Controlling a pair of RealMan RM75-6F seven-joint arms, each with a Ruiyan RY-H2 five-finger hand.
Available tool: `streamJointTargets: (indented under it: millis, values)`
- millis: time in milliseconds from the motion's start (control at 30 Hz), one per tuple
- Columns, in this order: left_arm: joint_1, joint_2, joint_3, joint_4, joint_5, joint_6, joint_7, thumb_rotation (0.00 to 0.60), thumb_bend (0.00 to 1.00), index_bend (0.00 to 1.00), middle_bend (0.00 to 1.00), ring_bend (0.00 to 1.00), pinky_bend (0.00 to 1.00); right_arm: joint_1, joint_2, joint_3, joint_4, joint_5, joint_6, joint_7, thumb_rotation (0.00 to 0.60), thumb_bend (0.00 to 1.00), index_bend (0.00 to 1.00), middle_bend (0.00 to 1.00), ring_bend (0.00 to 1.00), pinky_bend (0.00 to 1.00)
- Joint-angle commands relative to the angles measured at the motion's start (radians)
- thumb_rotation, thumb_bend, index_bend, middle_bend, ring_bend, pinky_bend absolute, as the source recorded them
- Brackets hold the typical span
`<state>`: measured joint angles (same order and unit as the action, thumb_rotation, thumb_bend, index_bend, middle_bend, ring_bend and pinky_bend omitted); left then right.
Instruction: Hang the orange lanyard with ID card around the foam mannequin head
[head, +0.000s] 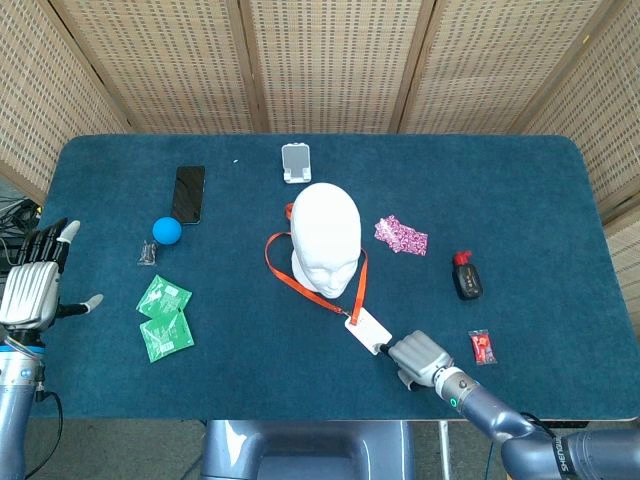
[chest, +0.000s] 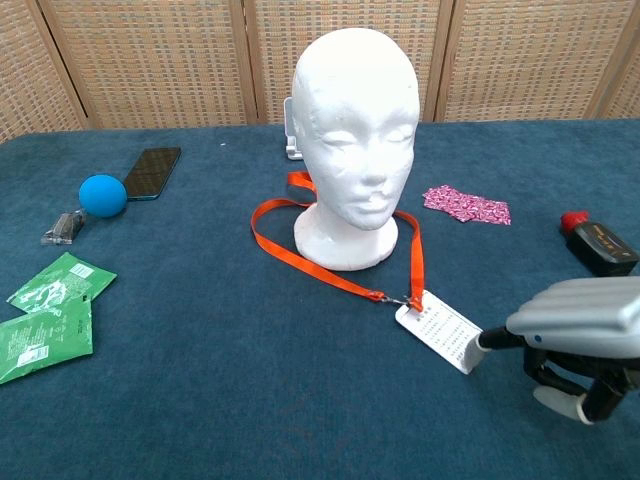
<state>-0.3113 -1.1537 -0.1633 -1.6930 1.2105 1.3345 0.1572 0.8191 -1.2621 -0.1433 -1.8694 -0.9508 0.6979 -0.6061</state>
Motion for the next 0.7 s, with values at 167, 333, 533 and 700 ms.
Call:
streamJointTargets:
  millis: [167, 333, 533, 700]
  values:
    - [0.002, 0.0, -0.001, -0.002, 0.002, 0.0, 0.0, 0.6, 0.0, 0.0, 0.0, 0.0, 0.0, 0.012, 0.023, -0.059, -0.064, -0.126, -0.021, -0.037, 0.6, 0.76, 0.25, 0.8, 0.77, 0.95]
    - [0.004, 0.001, -0.003, -0.001, 0.001, -0.002, -0.003, 0.6, 0.0, 0.0, 0.0, 0.0, 0.0, -0.006, 0.039, -0.058, -0.082, -0.216, 0.008, 0.003, 0.6, 0.76, 0.26, 0.81, 0.77, 0.95]
    - [0.004, 0.003, -0.005, 0.001, 0.002, -0.006, -0.009, 0.6, 0.0, 0.0, 0.0, 0.0, 0.0, -0.008, 0.08, -0.055, -0.104, -0.29, 0.014, 0.04, 0.6, 0.76, 0.27, 0.81, 0.77, 0.94]
    - [0.008, 0.007, -0.007, 0.001, 0.004, -0.006, -0.019, 0.6, 0.0, 0.0, 0.0, 0.0, 0.0, -0.068, 0.16, -0.048, -0.06, -0.645, 0.197, 0.231, 0.6, 0.76, 0.27, 0.81, 0.77, 0.94]
